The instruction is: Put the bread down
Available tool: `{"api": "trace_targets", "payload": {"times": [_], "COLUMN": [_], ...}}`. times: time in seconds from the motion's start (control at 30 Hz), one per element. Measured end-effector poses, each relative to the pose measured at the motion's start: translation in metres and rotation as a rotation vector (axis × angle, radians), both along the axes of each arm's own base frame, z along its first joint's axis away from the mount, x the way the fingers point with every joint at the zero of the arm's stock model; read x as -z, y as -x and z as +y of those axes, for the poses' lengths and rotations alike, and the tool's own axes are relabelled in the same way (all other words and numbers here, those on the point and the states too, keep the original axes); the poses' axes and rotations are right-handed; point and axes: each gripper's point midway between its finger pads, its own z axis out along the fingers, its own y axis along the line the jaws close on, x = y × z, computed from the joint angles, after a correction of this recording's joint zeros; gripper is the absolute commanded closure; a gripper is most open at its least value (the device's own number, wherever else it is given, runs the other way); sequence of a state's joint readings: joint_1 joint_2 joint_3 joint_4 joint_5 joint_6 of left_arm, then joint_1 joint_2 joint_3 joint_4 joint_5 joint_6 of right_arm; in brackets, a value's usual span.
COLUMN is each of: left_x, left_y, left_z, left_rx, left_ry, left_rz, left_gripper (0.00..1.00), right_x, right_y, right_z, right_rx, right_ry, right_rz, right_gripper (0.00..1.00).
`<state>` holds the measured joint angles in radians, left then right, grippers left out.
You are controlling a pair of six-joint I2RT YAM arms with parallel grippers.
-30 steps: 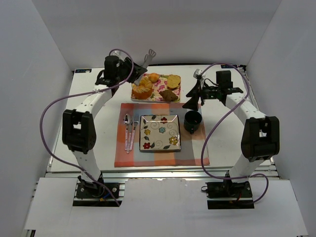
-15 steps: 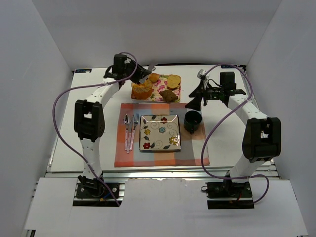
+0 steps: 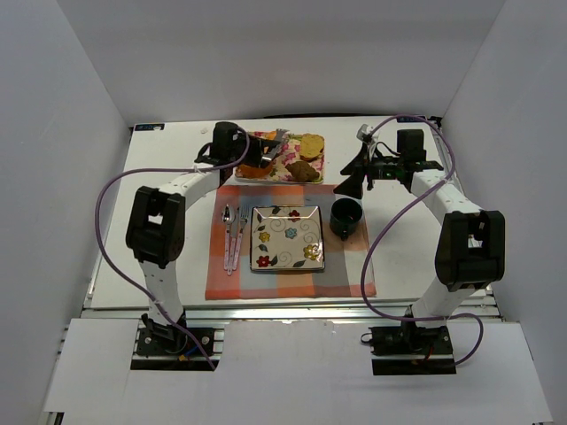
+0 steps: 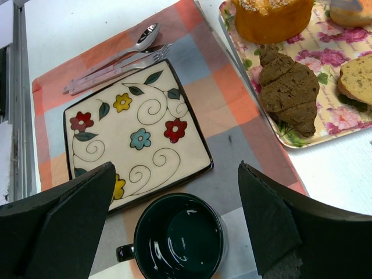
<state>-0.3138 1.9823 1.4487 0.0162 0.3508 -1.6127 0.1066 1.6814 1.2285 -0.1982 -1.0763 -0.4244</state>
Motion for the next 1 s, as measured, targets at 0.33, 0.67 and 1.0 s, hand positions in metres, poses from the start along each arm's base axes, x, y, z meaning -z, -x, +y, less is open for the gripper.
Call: {"api": "trace_targets", "payload": {"times": [0.33,0.67,1.0], "left_x": [-0.039,-0.039,-0.033], "left_y": [-0.011,-0.007,-0.003], "left_z": [0.016,-0.001,-0.015], "left_rx": [-0.176,-0.195,-0.197], "left_ry": [0.112,0.155,0.172], "left_rz": [-0.034,-0.009,0.011], "left_gripper": [0.52,0.52,0.52], "right_x": [0.005,0.007,0.006], "right_y": [0.001,-0.001,-0.002], "right_z": [-0.002,-0.006,-0.009], "right_rx": [0.006,0.019,0.028], "right_ry": [-0.005,-0.009,-0.011], "right_rz": [0.009,0.016,0.015], "right_gripper": [0.11,0.11,0.11]}}
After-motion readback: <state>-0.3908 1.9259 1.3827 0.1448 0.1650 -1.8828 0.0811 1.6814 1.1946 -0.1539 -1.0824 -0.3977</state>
